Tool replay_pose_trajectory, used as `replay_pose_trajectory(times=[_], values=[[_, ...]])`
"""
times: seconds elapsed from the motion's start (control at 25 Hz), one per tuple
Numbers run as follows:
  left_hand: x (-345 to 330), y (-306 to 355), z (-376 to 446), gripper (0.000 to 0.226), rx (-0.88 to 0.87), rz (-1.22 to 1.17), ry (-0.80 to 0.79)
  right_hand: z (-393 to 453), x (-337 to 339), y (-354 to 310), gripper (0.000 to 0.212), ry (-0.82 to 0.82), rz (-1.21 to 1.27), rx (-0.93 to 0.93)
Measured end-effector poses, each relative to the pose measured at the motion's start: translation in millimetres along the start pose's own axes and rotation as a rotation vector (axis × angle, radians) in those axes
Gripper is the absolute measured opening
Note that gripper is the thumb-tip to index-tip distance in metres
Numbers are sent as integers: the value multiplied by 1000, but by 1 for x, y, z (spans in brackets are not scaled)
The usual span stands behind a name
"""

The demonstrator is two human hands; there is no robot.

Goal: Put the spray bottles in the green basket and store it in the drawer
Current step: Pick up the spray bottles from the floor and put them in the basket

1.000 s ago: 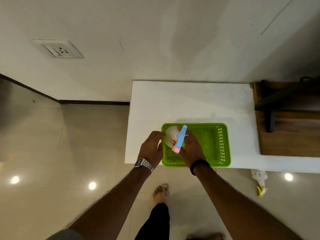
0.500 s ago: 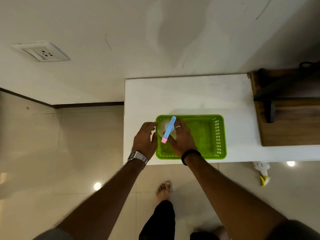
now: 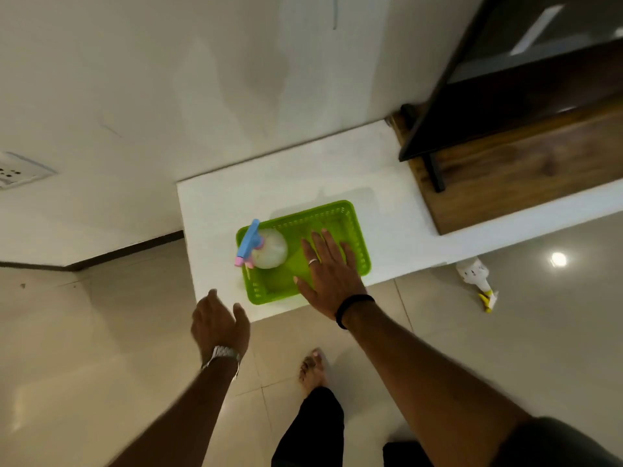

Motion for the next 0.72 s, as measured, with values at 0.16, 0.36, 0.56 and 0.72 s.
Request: replay_pose_trajectory(times=[0.16, 0.36, 0.56, 0.72], values=[[-54, 19, -79, 34, -109, 2, -195, -79, -1, 67, 78, 32, -51, -70], [-152, 127, -177, 69, -590, 328, -465, -205, -24, 170, 85, -14, 7, -288], [-252, 243, -291, 78, -999, 492, -542, -363, -58, 285, 89, 18, 95, -632], [-336, 284, -414, 85, -1324, 615, -609, -494, -101, 354, 89, 33, 157, -871]])
Point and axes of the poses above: each hand's wrist, its own z-axis towards the middle knuckle, its own x-axis out of the back of the hand, y = z × x, the point moved 5 cm from there along z, towards the middle knuckle, and after that the axes turned 6 degrees about -z, right-handed, at the moved point
